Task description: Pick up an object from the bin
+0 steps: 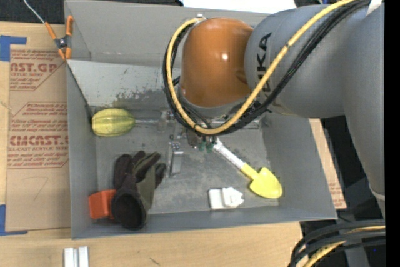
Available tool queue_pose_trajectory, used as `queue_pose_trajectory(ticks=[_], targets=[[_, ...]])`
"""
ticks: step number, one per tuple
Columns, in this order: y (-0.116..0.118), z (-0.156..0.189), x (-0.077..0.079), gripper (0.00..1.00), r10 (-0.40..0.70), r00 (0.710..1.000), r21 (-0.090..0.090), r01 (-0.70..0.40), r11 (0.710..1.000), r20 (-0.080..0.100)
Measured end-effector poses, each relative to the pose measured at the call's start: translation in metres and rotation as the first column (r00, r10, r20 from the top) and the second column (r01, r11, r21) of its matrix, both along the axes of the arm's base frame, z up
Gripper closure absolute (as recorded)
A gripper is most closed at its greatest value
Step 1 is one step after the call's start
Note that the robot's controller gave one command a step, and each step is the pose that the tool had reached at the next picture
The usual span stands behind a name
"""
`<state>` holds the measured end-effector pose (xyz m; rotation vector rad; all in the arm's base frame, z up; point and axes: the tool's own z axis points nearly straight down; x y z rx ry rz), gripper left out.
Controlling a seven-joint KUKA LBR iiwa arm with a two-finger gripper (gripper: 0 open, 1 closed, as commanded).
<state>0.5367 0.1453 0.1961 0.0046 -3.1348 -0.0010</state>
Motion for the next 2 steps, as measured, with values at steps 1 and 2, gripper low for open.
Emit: queue_pose_trajectory(ticks=[1, 2], targets=[[-0.001, 0.005, 0.002, 0.0, -0.002, 1.0, 0.001, 0.002, 1.0, 0.008], [0.02, -0.06, -0.007, 0.0, -0.004, 1.0, 0.003, 0.004, 1.0, 0.008]])
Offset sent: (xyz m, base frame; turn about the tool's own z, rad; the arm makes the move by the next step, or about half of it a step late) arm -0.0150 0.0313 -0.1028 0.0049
